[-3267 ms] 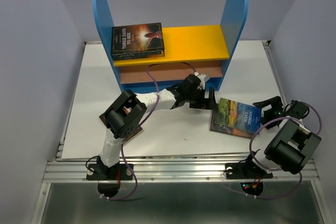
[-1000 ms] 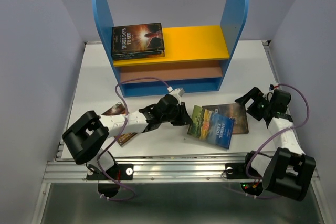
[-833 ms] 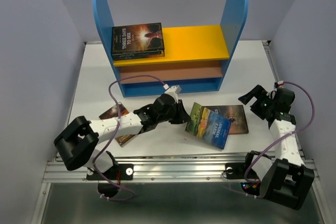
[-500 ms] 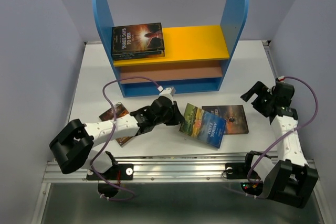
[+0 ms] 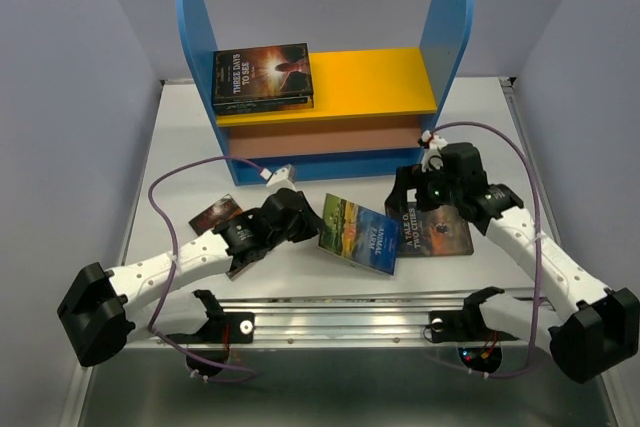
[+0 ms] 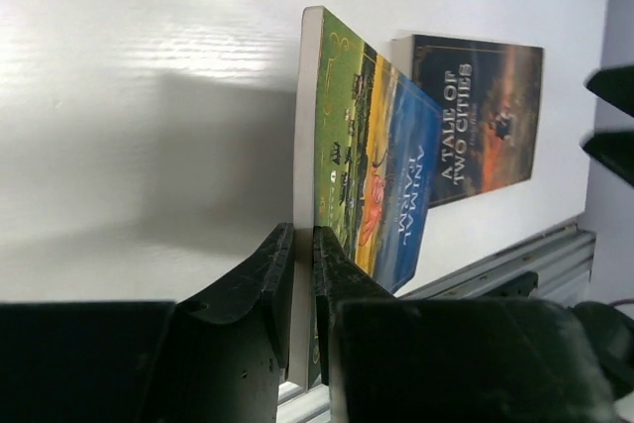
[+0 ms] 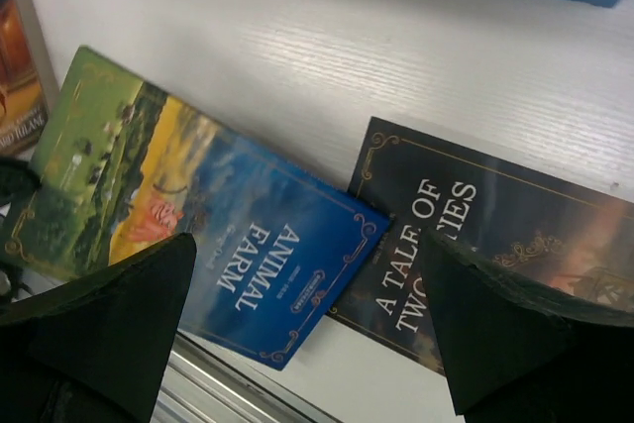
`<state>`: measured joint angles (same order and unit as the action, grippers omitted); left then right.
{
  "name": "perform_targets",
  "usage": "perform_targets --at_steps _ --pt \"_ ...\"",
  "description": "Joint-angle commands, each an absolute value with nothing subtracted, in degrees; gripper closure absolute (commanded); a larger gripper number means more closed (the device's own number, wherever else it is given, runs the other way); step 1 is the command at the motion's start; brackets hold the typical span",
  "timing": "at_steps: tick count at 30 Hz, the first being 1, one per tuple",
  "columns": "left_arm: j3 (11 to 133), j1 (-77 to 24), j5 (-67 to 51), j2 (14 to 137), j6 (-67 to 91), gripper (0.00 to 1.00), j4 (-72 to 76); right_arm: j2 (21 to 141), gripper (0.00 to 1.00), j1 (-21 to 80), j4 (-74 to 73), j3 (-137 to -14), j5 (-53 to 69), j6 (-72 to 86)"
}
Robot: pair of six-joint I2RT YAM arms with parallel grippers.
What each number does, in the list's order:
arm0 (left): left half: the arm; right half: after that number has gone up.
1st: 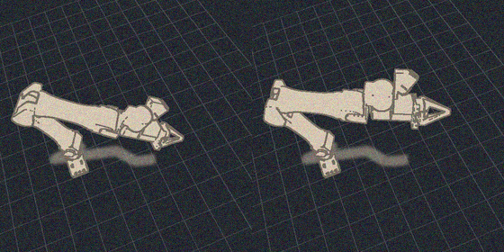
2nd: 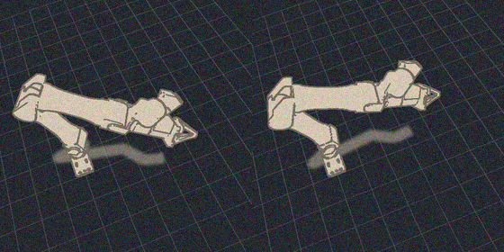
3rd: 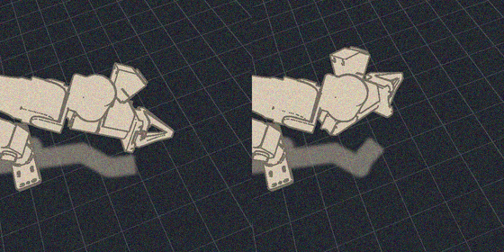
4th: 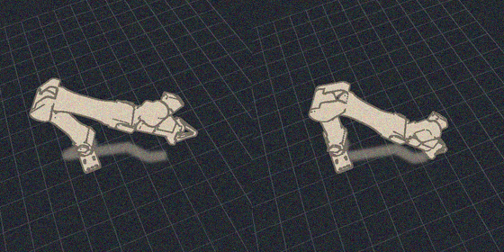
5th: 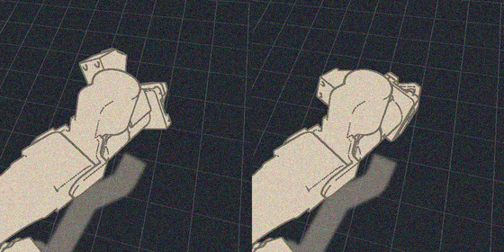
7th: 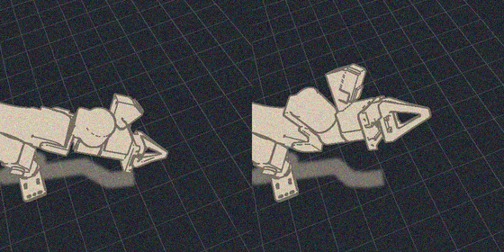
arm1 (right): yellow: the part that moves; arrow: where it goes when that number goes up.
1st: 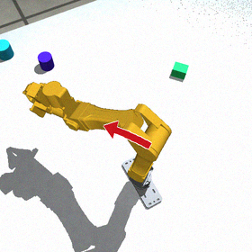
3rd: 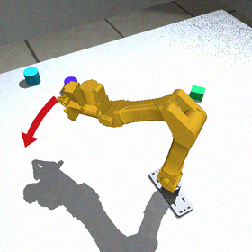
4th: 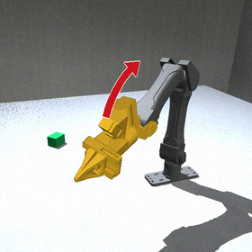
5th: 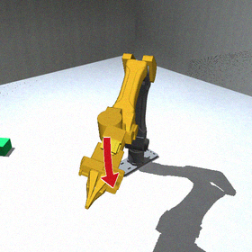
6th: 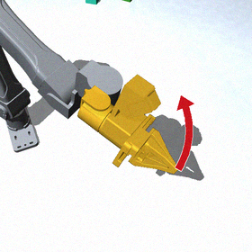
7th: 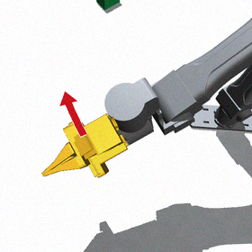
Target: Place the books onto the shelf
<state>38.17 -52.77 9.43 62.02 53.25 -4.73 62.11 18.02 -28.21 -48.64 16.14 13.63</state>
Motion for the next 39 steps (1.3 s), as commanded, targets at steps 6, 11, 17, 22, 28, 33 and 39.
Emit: perform_targets --at_steps 6,11,17,22,28,33,39 --pt "38.6 -52.4 15.4 59.6 67.3 1.00 -12.8 57.6 0.00 47.2 -27.2 -47.5 0.7 10.1" --pt "38.4 -52.4 14.7 59.9 70.7 1.00 -12.8 61.8 0.00 61.8 -26.3 -47.6 -12.3 7.5" --pt "38.7 -52.5 14.6 59.5 71.9 1.00 -13.5 61.6 0.00 67.6 -20.6 -44.0 -13.3 3.5" --pt "38.3 -52.5 14.3 59.2 73.2 1.00 -13.4 65.3 0.00 70.6 -14.7 -42.7 -13.3 1.8" --pt "39.1 -52.5 13.3 59.3 73.2 1.00 -13.1 73.2 0.00 75.3 -9.5 -43.9 -23.0 -2.9" --pt "38.9 -52.5 12.2 58.5 73.2 1.00 -12.7 73.3 0.06 75.3 -1.9 -41.1 -34.2 -5.4" --pt "37.9 -52.7 10.2 57.8 72.7 1.00 -11.7 76.0 0.27 75.3 5.1 -38.8 -36.6 -8.0"
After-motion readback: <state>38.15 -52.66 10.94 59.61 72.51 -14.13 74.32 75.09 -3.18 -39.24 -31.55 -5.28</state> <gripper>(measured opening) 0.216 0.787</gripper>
